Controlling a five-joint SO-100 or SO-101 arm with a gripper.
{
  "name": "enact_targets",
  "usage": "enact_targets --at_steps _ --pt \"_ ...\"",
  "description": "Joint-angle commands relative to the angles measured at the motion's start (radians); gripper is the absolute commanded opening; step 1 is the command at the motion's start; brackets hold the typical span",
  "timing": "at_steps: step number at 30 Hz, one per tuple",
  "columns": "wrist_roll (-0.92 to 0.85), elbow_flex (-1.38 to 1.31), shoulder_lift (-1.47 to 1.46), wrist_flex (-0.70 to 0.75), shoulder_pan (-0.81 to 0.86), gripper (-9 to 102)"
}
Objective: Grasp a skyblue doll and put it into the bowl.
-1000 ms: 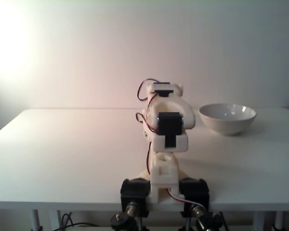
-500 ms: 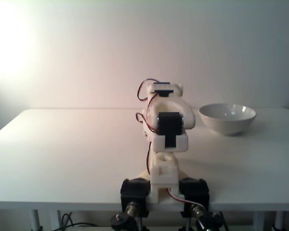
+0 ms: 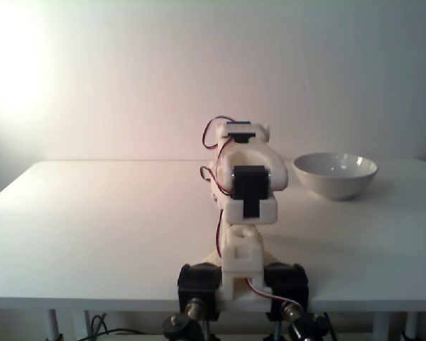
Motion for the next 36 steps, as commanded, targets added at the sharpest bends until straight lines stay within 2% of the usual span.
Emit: enact_targets --at_steps 1,23,36 --pt "0.002 -0.003 0.284 0.005 0.005 1" --pt "0.003 -0.127 0.284 0.002 0.005 1" --pt "-0.006 -0.324 0.281 0.006 0.006 2"
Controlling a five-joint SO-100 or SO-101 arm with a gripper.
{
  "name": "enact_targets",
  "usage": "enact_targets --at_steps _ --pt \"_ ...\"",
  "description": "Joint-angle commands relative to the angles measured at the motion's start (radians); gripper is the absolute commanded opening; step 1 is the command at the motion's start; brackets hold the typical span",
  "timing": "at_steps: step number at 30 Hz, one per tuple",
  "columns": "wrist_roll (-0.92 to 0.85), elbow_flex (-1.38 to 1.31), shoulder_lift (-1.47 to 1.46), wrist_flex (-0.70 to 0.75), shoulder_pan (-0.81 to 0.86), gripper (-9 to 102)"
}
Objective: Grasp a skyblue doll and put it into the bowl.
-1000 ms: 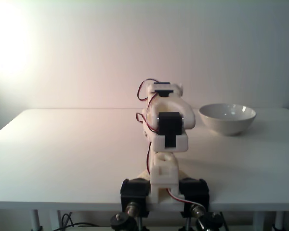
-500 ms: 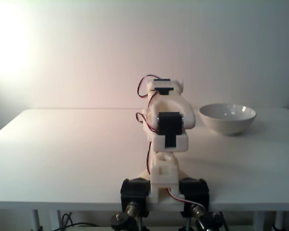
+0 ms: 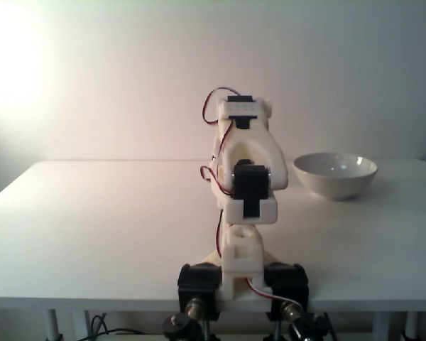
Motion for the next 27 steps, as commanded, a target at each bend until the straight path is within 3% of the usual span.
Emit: enact_targets --at_steps 1,8,19,27 --pt "-0.006 -0.078 0.281 0.006 0.008 2" --pt "-0.006 -0.201 0.152 0.006 0.011 9" --pt "-0.006 -0.67 -0.4 0.003 0.12 13" --pt "0.005 -0.953 -0.727 0.005 0.219 36"
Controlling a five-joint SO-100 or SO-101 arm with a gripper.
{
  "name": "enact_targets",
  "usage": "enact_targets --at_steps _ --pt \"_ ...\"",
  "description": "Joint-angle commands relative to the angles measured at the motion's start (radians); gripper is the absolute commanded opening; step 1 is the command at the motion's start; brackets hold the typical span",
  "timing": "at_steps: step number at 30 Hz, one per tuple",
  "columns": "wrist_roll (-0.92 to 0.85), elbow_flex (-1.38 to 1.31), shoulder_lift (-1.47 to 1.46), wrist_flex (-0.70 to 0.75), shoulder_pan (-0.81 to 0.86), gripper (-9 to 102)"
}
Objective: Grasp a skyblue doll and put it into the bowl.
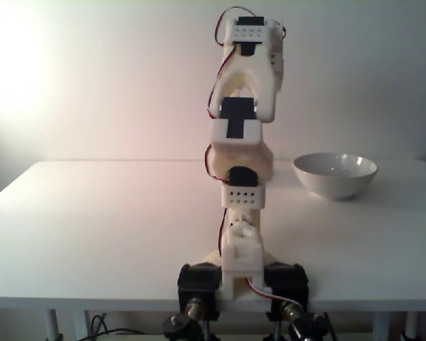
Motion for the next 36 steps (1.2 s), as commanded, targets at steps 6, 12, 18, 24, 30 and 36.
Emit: enact_targets --at_steps 6,12,18,24,30,36 --pt "0.005 -0.221 -0.244 0.002 0.044 62" --pt "0.005 -0.341 -0.407 -0.005 0.061 74" --pt "0.005 -0.483 -0.565 0.002 0.061 74" --pt "-0.005 -0.611 -0.726 0.003 0.061 74" --pt "-0.005 -0.712 -0.867 0.002 0.061 74" --pt "-0.006 -0.833 -1.039 -0.008 0.052 74"
